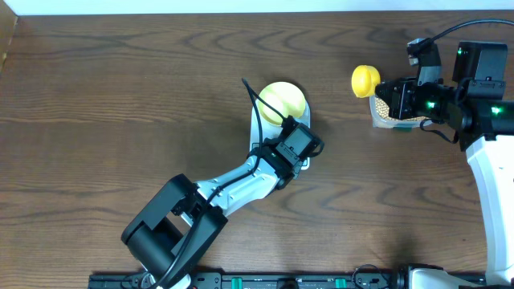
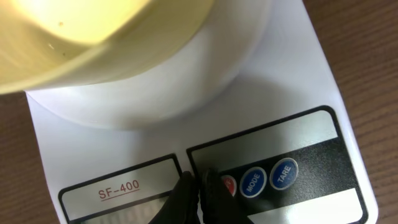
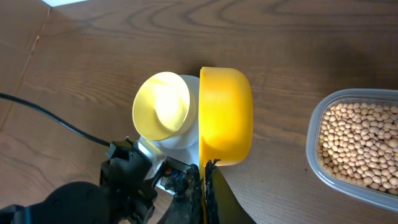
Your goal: Scoop item into bowl and weigh 50g on scale
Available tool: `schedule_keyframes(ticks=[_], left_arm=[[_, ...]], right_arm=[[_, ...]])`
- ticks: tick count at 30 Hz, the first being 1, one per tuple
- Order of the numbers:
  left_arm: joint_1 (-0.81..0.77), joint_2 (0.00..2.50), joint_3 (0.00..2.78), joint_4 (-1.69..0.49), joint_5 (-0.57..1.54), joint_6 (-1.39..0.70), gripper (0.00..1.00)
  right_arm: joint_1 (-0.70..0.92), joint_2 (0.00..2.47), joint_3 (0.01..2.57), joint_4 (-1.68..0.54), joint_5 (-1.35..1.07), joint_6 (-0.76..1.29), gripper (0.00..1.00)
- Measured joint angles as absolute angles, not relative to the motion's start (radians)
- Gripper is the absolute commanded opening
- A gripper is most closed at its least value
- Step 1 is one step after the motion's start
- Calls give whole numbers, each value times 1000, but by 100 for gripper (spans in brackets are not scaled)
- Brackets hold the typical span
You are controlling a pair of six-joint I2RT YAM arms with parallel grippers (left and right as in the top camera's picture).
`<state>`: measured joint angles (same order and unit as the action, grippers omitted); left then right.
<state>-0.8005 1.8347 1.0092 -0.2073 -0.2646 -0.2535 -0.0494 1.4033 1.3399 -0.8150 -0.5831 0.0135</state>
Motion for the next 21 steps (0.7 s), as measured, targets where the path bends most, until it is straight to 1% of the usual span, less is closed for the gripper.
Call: schedule_keyframes(ticks=[9, 15, 21], left_arm=[[-855, 1844, 1008, -178, -297, -202, 7], [-859, 1840, 1007, -180, -294, -190, 8], [-859, 1763, 984, -266, -264, -183, 7]], right_arm=[[-49, 1403, 1340, -815, -583, 13, 1], [-49, 1403, 1340, -815, -583, 13, 1], [-49, 1403, 1340, -815, -583, 10, 1]])
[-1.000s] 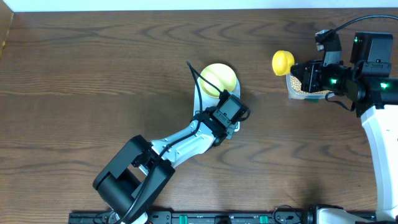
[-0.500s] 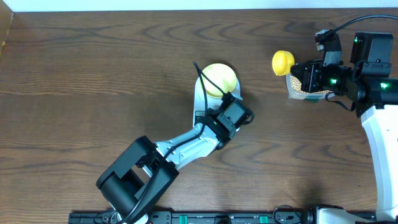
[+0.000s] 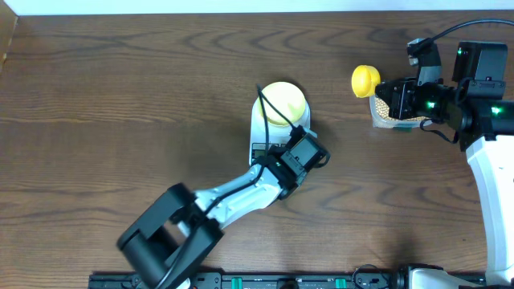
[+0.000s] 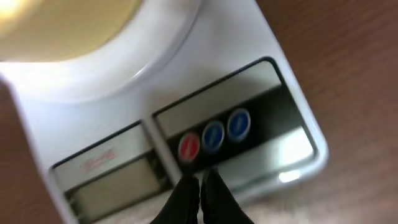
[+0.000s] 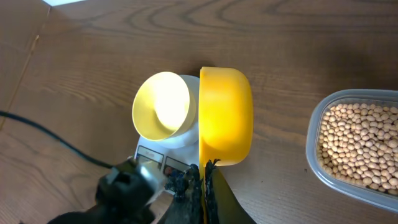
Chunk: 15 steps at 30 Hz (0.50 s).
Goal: Scoop item into bowl and weigh 50g on scale
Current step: 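Withdraw the left gripper back from the scale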
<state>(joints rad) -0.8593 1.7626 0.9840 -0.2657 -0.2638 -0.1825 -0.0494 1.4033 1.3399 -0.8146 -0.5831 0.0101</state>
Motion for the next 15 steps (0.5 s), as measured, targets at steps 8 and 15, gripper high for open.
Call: schedule_keyframes(ticks=[8, 15], left_arm=[[-859, 1426, 980, -381, -188, -183, 7], [-849, 1181, 980, -516, -140, -178, 8]], right_arm=[[-49, 1403, 1340, -813, -583, 10, 1], [-49, 1403, 1340, -837, -583, 9, 1]])
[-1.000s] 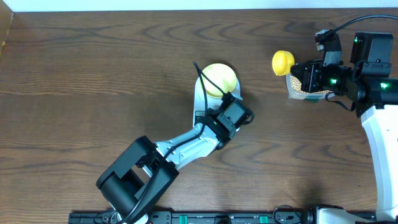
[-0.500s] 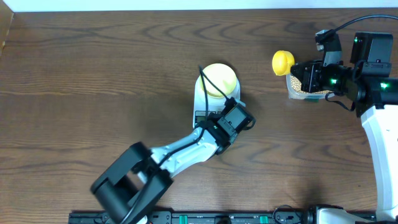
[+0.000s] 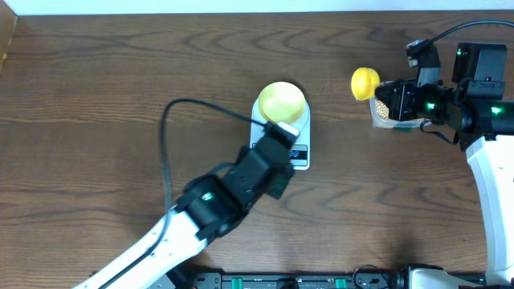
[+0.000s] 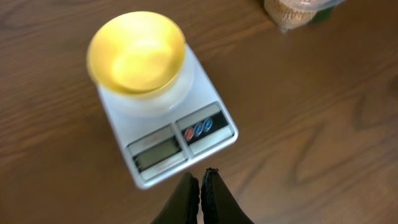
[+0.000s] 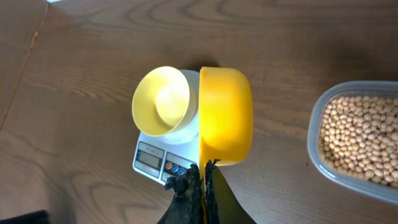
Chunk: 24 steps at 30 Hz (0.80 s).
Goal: Scoop item into bowl and weigh 50g on scale
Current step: 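Withdraw the left gripper back from the scale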
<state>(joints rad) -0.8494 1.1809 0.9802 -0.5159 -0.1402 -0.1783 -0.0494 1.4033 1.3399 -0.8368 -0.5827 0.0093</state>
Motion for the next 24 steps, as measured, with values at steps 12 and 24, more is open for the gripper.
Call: schedule_keyframes(ticks=[12, 24], left_arm=[[-723, 1019, 980, -678, -200, -132, 32], [-452, 1019, 980, -696, 24, 91, 36]], right_arm=[[-49, 1403, 1340, -864, -591, 2, 1], [-49, 1403, 1340, -860, -591, -9, 1]])
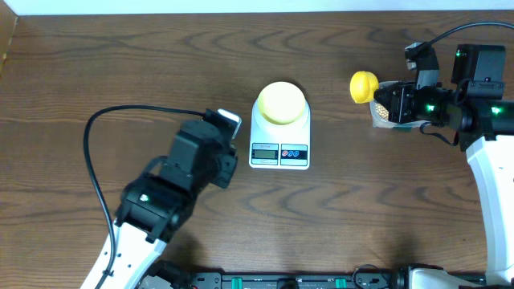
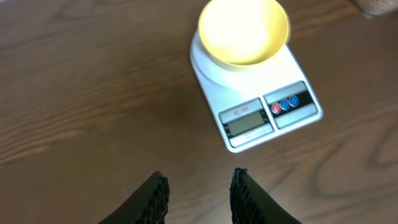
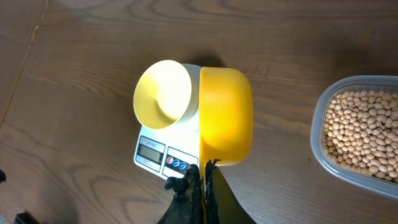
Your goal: Scoop item into bowl and weigh 50g on scale
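A white digital scale [image 1: 279, 144] sits mid-table with an empty pale yellow bowl [image 1: 279, 101] on its platform; both also show in the left wrist view, scale [image 2: 261, 118] and bowl [image 2: 244, 30]. My left gripper [image 2: 198, 180] hangs open over bare wood, left of and nearer than the scale. My right gripper [image 3: 202, 171] is shut on the handle of a yellow scoop [image 3: 225, 115], held in the air at the right [image 1: 364, 83]. A clear tub of beige beans [image 3: 360, 130] lies beside it.
The brown wooden table [image 1: 120, 72] stretches left of the scale. A black cable [image 1: 104, 120] loops from my left arm over the wood. The bean tub [image 1: 385, 112] is partly hidden under my right arm. The table's far edge runs along the top.
My left gripper has moved from just in front of the scale to the left and farther from it, and its fingers have opened. The right gripper and scoop have barely moved.
My left gripper was shut with its tips on the scale's button panel. Then it stood shut just off the front edge, then higher with the whole scale in view. Now it is open to the scale's left. The right gripper held the scoop throughout.
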Available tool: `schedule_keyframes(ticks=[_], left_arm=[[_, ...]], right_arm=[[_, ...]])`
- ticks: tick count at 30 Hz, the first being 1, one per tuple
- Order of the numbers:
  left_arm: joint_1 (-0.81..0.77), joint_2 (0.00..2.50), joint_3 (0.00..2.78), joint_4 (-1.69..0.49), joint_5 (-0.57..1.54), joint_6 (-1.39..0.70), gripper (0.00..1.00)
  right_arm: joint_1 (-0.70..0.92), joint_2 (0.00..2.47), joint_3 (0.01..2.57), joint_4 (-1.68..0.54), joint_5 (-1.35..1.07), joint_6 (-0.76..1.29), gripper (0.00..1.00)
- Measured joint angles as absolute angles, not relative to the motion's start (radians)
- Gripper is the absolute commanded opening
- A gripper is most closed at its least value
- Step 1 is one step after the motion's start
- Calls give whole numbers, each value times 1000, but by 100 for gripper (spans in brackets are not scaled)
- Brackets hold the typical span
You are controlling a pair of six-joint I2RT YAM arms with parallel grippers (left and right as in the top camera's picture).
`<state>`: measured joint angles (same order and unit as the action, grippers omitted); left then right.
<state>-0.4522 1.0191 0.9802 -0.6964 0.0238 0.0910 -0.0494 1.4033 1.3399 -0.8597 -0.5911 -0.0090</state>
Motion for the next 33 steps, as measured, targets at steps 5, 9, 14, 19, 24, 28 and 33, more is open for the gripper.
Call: schedule_keyframes(ticks=[5, 9, 14, 19, 24, 28, 33], left_arm=[[-294, 1019, 980, -696, 194, 186, 36], [-234, 1019, 980, -717, 298, 255, 42], [-230, 1031, 980, -723, 355, 292, 92], [-230, 1041, 980, -725, 369, 301, 92], [-230, 1042, 980, -725, 373, 311, 93], [-230, 1042, 980, -725, 376, 312, 93], [-230, 1042, 980, -725, 379, 312, 93]], right_arm=[[-49, 1403, 1340, -859, -591, -9, 1], [-49, 1403, 1340, -859, -591, -9, 1], [-49, 1403, 1340, -859, -591, -9, 1], [-49, 1403, 1340, -860, -591, -9, 1], [-49, 1403, 1340, -863, -591, -11, 1], [-49, 1403, 1340, -865, -591, -12, 1], [-49, 1403, 1340, -873, -591, -13, 1]])
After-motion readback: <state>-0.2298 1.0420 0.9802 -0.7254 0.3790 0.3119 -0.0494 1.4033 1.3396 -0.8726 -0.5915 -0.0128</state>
